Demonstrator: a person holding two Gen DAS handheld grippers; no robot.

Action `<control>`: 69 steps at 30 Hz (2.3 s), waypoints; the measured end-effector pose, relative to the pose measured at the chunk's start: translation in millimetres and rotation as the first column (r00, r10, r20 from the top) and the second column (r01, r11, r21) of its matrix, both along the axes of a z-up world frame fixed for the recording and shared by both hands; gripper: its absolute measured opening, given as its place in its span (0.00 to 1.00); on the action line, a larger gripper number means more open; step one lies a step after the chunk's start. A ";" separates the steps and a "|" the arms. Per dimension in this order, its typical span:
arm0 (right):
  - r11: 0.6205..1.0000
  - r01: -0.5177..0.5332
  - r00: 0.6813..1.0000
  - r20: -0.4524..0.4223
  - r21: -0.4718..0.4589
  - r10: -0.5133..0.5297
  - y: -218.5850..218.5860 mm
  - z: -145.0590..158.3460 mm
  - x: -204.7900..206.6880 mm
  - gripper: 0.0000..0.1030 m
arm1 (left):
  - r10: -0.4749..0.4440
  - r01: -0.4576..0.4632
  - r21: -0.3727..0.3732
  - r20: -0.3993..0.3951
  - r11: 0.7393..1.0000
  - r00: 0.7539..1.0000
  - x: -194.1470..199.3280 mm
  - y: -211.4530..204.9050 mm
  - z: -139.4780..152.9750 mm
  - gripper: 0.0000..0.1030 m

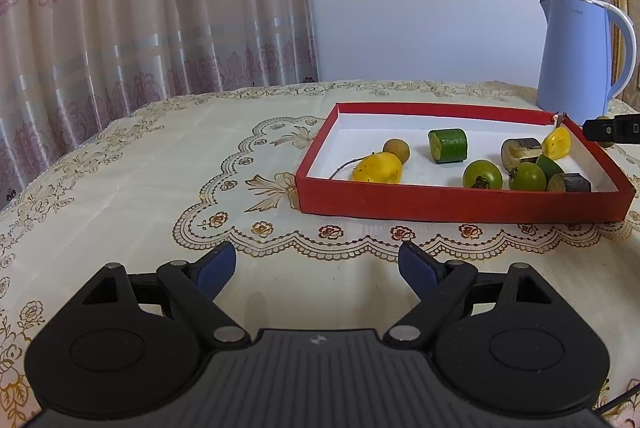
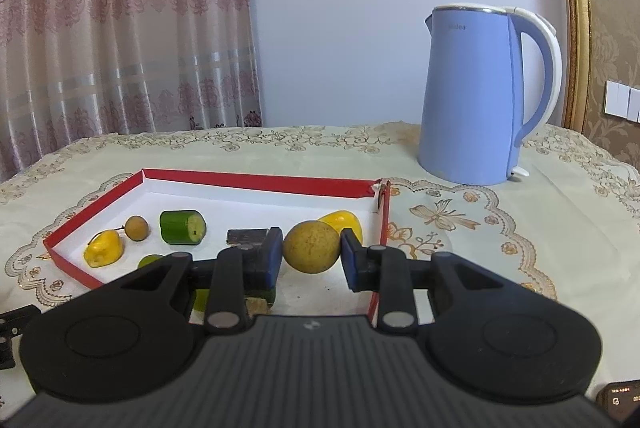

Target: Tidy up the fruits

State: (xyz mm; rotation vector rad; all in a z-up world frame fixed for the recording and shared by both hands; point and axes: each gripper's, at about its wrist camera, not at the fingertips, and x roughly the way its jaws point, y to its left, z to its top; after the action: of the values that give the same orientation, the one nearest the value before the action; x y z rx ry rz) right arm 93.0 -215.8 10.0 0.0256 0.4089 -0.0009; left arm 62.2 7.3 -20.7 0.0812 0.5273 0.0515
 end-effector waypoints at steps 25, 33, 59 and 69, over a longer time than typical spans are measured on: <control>1.000 0.026 0.999 -0.038 -0.003 -0.026 -0.4 -13.6 21.6 0.28 | 0.007 -0.007 0.000 -0.016 1.000 1.000 1.5 1.7 -1.5 0.86; 1.000 0.026 0.999 -0.047 0.011 -0.026 -2.2 -16.9 24.2 0.29 | 0.007 -0.007 0.000 -0.016 1.000 1.000 1.4 1.8 -1.4 0.86; 1.000 0.008 0.997 0.081 -0.001 -0.008 13.6 12.0 -53.4 0.90 | 0.026 -0.026 -0.003 -0.034 1.000 0.999 2.3 3.8 -3.4 0.87; 1.000 0.014 0.997 0.072 0.023 -0.015 24.2 0.4 -105.3 1.00 | 0.031 -0.031 -0.006 -0.043 1.000 0.999 3.1 4.0 -3.5 0.87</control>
State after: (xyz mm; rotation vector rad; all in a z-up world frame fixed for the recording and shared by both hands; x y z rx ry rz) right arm -12.3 -191.6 10.4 0.0502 0.3366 -0.0096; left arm 65.3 11.3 -24.1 0.0679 0.5719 0.0784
